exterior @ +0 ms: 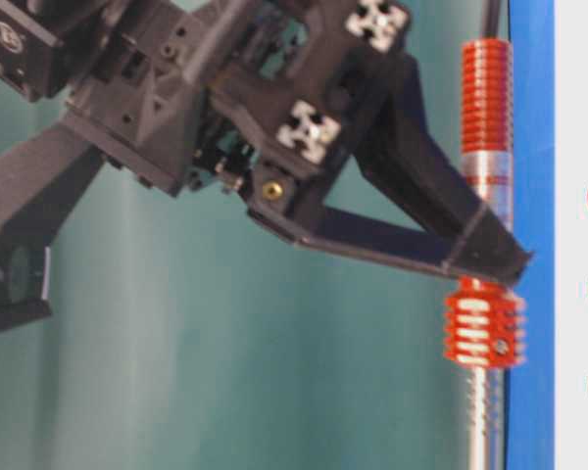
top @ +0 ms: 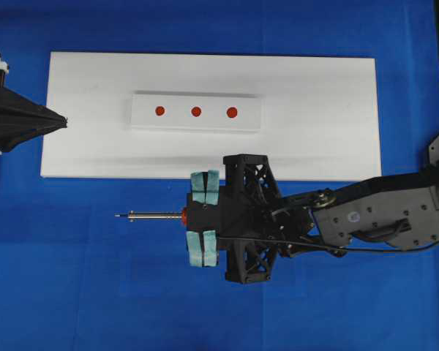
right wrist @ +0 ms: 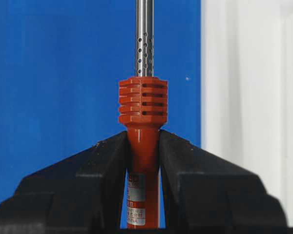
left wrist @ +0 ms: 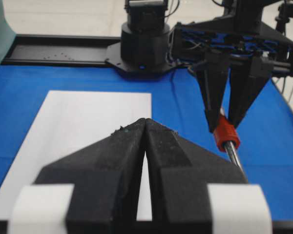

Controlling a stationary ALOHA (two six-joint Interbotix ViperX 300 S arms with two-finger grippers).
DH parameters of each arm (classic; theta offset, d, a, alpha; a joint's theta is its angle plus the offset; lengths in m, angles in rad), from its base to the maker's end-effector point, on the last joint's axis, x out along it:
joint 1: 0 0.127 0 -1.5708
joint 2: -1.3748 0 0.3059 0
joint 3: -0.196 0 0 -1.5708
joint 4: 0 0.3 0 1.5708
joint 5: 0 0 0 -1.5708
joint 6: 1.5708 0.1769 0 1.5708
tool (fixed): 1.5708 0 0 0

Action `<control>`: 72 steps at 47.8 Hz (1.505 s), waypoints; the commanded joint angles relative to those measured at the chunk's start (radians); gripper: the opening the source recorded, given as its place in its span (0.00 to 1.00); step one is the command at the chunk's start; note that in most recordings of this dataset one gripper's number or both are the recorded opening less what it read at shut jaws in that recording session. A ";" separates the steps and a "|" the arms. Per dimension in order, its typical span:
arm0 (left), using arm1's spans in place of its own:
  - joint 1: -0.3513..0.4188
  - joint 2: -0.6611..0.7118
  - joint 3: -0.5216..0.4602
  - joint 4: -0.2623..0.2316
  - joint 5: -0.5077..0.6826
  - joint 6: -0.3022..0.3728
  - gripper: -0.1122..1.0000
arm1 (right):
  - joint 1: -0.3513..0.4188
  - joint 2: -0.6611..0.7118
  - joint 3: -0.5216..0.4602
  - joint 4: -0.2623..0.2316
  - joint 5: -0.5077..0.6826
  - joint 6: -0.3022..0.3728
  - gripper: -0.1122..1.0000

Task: Touch the tip of the soldering iron to the mark.
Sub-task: 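Lower the iron onto the table in front of the board and release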

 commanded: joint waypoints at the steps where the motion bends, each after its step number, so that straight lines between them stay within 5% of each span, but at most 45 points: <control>1: -0.003 0.006 -0.008 0.003 -0.005 -0.002 0.10 | -0.002 0.003 0.005 -0.002 -0.051 0.002 0.16; 26: -0.003 0.008 -0.003 0.003 -0.005 -0.002 0.10 | -0.020 0.221 0.072 0.003 -0.428 0.003 0.16; 45: -0.003 0.008 0.000 0.003 -0.005 -0.002 0.10 | -0.029 0.261 0.081 0.014 -0.500 0.003 0.16; 72: -0.003 0.008 0.002 0.002 -0.005 -0.002 0.10 | -0.040 0.279 0.097 0.120 -0.558 0.003 0.16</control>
